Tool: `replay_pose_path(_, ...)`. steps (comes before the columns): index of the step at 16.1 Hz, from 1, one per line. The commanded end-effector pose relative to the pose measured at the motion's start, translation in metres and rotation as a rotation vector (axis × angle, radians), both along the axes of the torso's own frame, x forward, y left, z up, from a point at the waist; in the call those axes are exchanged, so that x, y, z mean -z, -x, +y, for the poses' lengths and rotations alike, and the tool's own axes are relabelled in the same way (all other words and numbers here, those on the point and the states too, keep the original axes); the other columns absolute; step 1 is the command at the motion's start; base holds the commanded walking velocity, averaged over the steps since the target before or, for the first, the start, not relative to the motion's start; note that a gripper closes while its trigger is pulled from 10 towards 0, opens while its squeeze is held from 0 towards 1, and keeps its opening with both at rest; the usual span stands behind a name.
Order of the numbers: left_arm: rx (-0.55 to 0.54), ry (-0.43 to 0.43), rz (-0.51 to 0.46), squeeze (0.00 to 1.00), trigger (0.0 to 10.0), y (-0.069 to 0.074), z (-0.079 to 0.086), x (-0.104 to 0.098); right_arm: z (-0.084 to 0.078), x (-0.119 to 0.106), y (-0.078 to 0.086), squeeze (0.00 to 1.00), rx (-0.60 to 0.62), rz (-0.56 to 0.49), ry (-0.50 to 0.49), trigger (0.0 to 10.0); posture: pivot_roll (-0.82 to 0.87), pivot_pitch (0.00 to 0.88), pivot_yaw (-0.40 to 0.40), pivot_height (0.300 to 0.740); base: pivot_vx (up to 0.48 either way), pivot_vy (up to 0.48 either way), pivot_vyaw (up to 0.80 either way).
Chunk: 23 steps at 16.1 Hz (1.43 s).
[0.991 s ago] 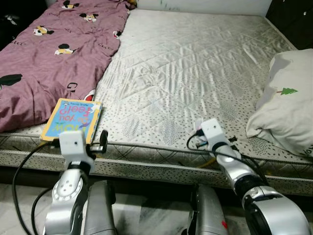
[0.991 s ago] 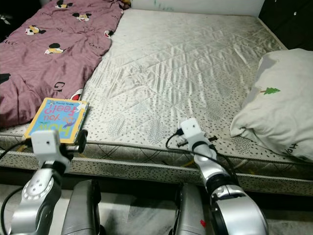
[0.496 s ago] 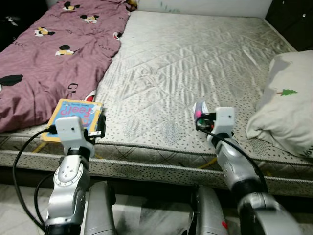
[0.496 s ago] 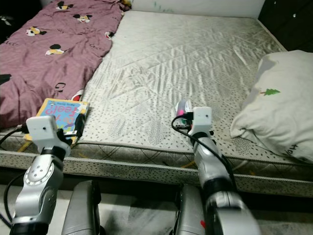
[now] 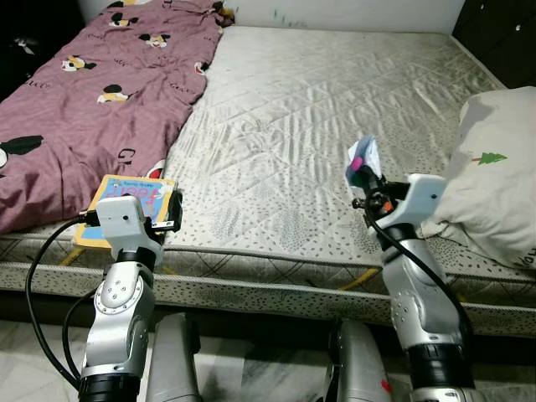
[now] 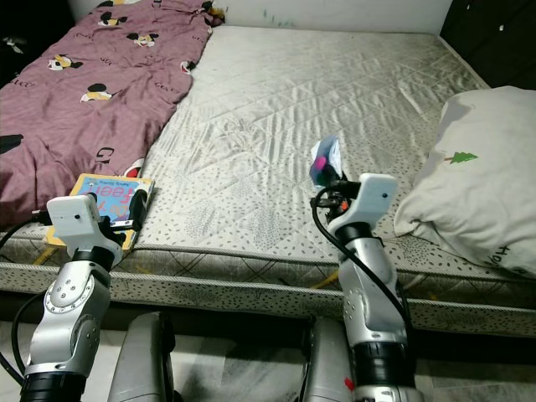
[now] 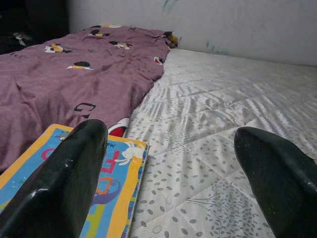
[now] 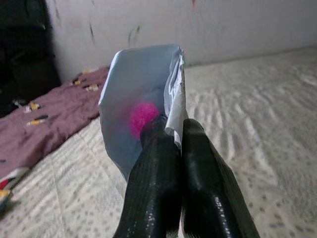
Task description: Clean up the room
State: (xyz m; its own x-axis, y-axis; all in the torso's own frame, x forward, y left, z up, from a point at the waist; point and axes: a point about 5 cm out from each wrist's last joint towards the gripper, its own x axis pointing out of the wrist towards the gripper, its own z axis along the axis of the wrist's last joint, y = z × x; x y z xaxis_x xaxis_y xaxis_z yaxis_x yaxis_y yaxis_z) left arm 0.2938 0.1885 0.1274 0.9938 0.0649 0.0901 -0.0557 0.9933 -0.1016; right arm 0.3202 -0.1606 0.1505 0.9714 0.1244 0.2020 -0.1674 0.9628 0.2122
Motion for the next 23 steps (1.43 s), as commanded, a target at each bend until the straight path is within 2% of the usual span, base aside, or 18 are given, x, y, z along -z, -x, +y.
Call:
replay_pose_path(1, -0.008, -0.009, -0.007, 0.00, 10.0, 0.006, 0.003, -0.001, -0.001, -0.002, 0.006, 0.00, -0.001, 0.013, -0.001, 10.0, -0.07, 0.000, 0.003, 0.548, 0.000, 0.000, 0.00)
replay_pose_path(3, -0.011, -0.013, 0.007, 0.00, 10.0, 0.016, 0.005, 0.002, 0.001, -0.002, 0.013, 0.00, -0.007, 0.024, -0.001, 10.0, -0.07, 0.000, 0.009, 0.577, 0.000, 0.000, 0.00)
replay_pose_path(7, -0.024, -0.028, 0.038, 0.00, 10.0, 0.023, 0.012, 0.008, 0.002, 0.006, 0.018, 0.00, 0.018, 0.061, 0.002, 10.0, -0.06, 0.000, 0.021, 0.626, 0.000, 0.000, 0.00)
replay_pose_path(10, -0.050, -0.019, 0.047, 0.00, 10.0, 0.024, 0.012, 0.006, 0.003, 0.002, 0.021, 0.00, 0.026, 0.065, -0.003, 10.0, -0.06, 0.000, 0.030, 0.656, 0.000, 0.000, 0.00)
replay_pose_path(14, -0.018, 0.007, 0.062, 0.00, 10.0, 0.027, 0.009, 0.008, 0.006, 0.005, 0.025, 0.00, 0.033, 0.089, 0.001, 10.0, -0.07, 0.000, 0.028, 0.710, 0.000, 0.000, 0.00)
replay_pose_path(17, -0.008, 0.014, 0.058, 0.00, 10.0, 0.025, 0.005, 0.005, 0.003, 0.004, 0.022, 0.00, 0.042, 0.094, 0.008, 10.0, -0.07, 0.000, 0.024, 0.740, 0.000, 0.000, 0.00)
replay_pose_path(21, 0.020, 0.021, 0.057, 0.00, 10.0, 0.024, 0.000, 0.005, 0.002, 0.007, 0.023, 0.00, 0.052, 0.109, 0.022, 10.0, -0.07, 0.000, 0.015, 0.740, 0.000, 0.000, 0.00)
replay_pose_path(23, -0.012, 0.011, 0.066, 0.00, 10.0, 0.024, 0.002, 0.008, 0.002, 0.006, 0.022, 0.00, 0.051, 0.114, 0.031, 10.0, -0.08, 0.000, 0.011, 0.740, 0.000, 0.000, 0.00)
